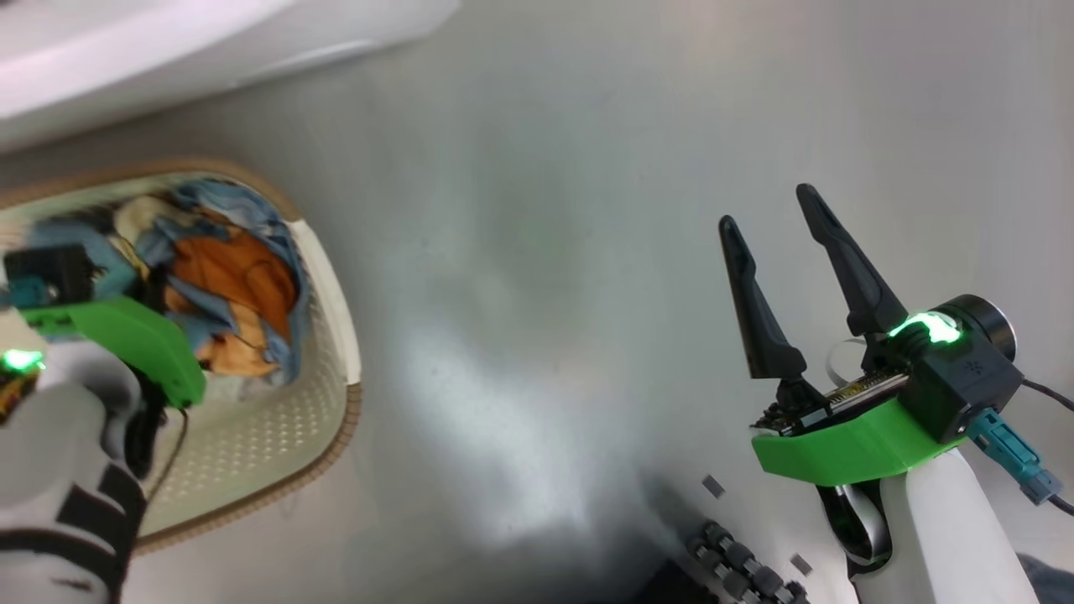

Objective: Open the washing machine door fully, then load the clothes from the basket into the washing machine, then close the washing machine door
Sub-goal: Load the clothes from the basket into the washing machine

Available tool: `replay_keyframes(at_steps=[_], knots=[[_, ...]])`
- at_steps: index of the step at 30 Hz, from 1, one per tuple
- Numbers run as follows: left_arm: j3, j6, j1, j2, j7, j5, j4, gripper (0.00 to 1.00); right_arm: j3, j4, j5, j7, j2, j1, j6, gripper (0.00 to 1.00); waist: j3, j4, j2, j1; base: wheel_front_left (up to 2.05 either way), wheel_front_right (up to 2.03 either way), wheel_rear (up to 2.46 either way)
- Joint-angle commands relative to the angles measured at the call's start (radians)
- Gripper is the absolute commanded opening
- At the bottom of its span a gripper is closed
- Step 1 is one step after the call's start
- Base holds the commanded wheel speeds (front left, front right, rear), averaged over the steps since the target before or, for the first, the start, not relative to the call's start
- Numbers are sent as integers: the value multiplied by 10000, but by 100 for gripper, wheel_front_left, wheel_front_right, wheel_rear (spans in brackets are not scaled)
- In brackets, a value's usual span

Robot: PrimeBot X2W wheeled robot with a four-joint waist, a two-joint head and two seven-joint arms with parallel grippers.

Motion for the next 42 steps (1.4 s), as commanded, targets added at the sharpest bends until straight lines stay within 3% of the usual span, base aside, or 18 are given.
replay_keyframes(at_steps=[1,17,23,27,32,42], knots=[[42,-24,655,251,-167,-288,-349,0,79,-93,-92,-46,-83,282,16,100,-963,720,0,0,0,0,0],[-425,121,3378,75,-1203,-1163,-2550,0,-350,827,-530,-46,-83,1174,16,100,-4175,1982,0,0,0,0,0],[-588,664,4636,45,-1352,-870,-3673,0,-245,1191,-533,-46,-155,1587,16,100,-5453,2267,0,0,0,0,0],[-547,1262,5460,134,-1422,-489,-4669,0,-169,1463,-316,-46,-352,1941,16,100,-6393,2385,0,0,0,0,0],[-232,2003,6622,129,-1447,-208,-5984,0,-85,1720,22,-46,-658,2441,16,100,-7458,2544,0,0,0,0,0],[663,2844,8625,-20,-1451,47,-8138,0,-31,1858,599,-46,-1171,3274,16,100,-8876,2795,0,0,0,0,0]])
